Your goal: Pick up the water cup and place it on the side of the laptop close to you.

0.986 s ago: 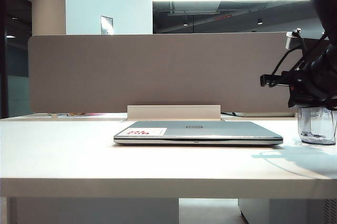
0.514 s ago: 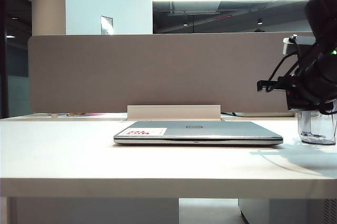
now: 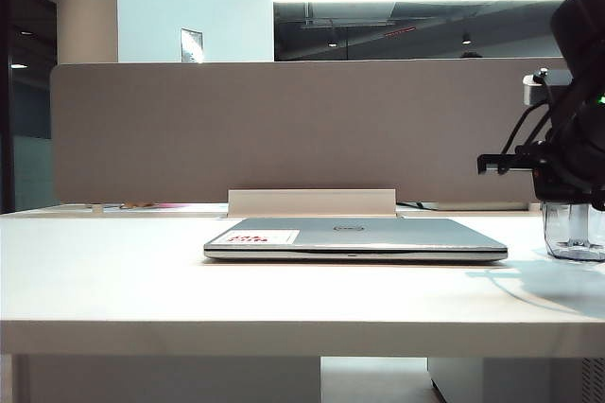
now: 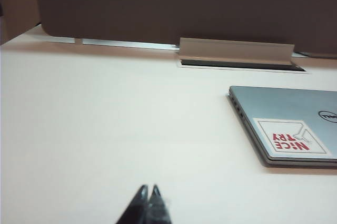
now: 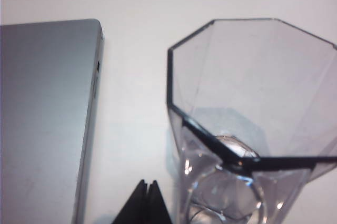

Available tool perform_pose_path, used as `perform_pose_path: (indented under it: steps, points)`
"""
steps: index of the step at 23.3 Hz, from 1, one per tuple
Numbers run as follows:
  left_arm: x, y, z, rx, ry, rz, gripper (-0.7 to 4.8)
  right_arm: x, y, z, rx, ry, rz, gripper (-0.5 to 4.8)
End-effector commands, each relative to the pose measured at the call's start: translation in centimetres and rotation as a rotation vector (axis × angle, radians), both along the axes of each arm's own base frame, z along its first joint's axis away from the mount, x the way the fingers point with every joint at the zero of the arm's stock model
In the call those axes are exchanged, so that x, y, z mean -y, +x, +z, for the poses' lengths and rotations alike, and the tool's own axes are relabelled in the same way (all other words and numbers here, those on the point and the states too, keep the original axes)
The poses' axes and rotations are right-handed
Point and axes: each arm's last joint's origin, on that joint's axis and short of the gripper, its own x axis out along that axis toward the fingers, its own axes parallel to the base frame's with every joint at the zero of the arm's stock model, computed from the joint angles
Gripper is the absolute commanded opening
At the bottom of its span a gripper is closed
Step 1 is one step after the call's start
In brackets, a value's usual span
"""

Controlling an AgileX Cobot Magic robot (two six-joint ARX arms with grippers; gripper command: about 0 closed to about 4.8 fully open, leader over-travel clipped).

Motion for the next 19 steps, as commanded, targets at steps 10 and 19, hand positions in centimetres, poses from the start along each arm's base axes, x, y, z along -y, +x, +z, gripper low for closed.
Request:
perform_pose_path:
  steps: [10, 19]
  points:
    - [0.1, 0.0, 0.2, 0.008, -0.016, -0.018, -0.06, 1.0, -0.4, 0.8, -0.010, -0.054, -0.125, -0.08]
    - [0.1, 0.0, 0.2, 0.006, -0.026, -0.032, -0.06, 3.7, -0.2, 0.5, -0.058, -0.089, -0.200, -0.08]
